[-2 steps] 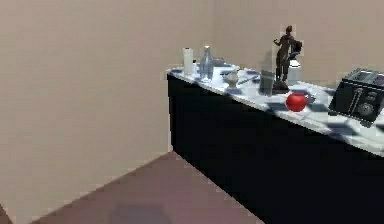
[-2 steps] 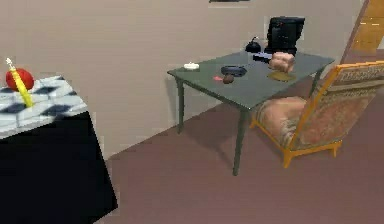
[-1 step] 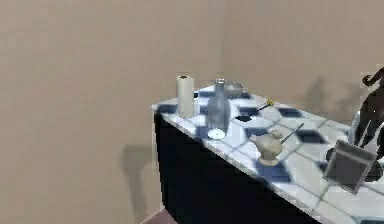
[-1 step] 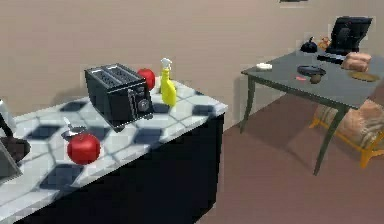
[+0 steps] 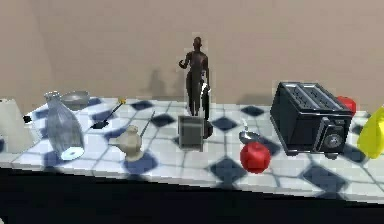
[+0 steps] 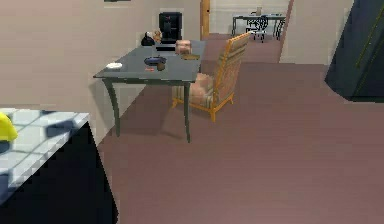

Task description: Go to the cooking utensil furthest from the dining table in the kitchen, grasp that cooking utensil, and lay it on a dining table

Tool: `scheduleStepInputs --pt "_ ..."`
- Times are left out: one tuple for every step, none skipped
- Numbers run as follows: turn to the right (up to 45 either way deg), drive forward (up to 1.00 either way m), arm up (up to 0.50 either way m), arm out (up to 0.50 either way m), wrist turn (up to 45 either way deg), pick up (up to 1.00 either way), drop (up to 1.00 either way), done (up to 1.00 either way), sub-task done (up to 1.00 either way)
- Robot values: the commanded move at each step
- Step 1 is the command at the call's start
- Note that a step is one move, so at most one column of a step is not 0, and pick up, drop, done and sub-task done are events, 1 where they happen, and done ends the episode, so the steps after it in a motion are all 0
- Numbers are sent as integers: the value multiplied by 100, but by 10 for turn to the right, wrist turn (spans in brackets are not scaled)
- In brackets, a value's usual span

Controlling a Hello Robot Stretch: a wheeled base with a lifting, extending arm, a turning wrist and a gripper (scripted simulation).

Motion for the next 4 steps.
scheduleStepInputs --pt "0 5 0 0 0 0 0 0 0" --pt "-450 0 0 0 0 0 0 0 0" --pt "-450 0 0 0 0 0 0 0 0" --pt "-210 0 0 0 0 0 0 0 0"
